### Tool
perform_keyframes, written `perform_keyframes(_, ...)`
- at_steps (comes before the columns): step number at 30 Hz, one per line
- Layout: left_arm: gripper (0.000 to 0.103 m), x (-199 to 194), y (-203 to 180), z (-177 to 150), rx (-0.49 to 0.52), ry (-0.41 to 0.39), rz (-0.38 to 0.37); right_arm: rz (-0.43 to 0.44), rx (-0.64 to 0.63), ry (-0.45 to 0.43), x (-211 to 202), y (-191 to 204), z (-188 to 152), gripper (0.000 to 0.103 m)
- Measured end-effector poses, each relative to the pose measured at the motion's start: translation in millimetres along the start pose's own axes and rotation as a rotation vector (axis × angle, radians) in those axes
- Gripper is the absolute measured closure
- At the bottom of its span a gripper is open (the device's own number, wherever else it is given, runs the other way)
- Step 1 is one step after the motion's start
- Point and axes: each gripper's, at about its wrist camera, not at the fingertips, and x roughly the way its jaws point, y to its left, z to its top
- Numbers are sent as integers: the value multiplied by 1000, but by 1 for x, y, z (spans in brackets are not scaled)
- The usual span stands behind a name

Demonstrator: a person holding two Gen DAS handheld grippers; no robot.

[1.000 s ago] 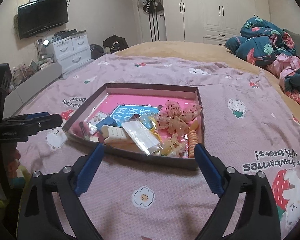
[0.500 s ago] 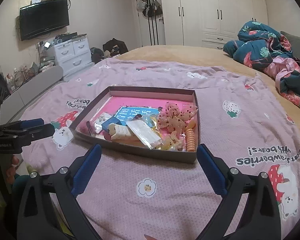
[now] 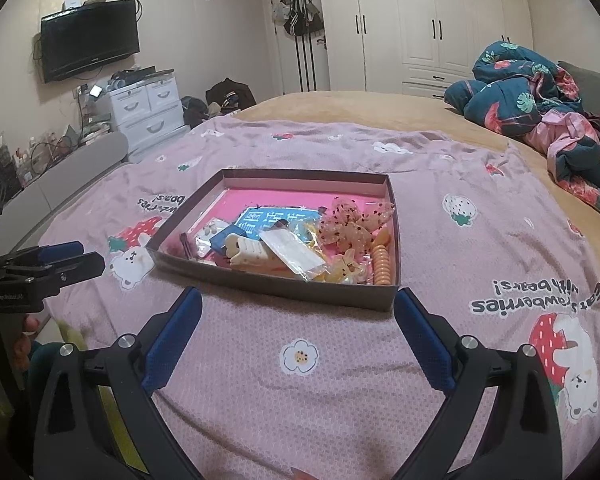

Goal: Organize jewelry

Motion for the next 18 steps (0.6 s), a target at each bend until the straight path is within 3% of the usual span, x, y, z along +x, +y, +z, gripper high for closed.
perform_keyframes(18, 9, -6, -1, -20, 4, -33, 11, 18, 45, -27, -8, 0, -17, 6)
